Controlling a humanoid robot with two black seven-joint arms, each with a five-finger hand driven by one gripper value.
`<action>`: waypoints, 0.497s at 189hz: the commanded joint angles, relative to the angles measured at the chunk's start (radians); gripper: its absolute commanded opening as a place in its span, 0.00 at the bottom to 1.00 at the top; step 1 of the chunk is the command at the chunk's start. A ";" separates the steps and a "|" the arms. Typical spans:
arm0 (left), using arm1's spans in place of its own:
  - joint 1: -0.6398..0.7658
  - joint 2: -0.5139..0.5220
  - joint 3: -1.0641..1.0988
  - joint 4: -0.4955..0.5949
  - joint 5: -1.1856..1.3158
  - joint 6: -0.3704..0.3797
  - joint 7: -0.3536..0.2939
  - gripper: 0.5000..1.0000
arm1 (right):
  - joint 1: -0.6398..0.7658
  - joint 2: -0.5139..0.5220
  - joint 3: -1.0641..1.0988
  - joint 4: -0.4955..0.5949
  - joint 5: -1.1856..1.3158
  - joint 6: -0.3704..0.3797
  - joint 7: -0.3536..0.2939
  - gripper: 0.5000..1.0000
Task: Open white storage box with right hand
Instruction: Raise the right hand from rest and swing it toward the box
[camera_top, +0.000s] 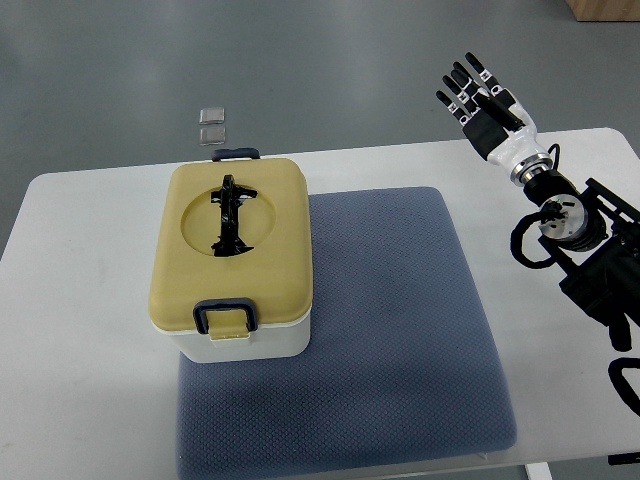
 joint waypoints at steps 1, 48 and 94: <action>0.000 0.000 0.000 -0.003 -0.005 0.000 0.000 1.00 | 0.000 -0.001 0.000 0.000 0.000 0.002 -0.001 0.86; -0.003 0.000 -0.023 -0.005 -0.009 0.000 -0.001 1.00 | 0.012 -0.001 0.000 0.006 -0.004 0.016 -0.001 0.86; -0.003 0.000 -0.023 -0.008 -0.008 -0.002 0.000 1.00 | 0.127 -0.072 -0.064 0.043 -0.118 0.093 -0.013 0.86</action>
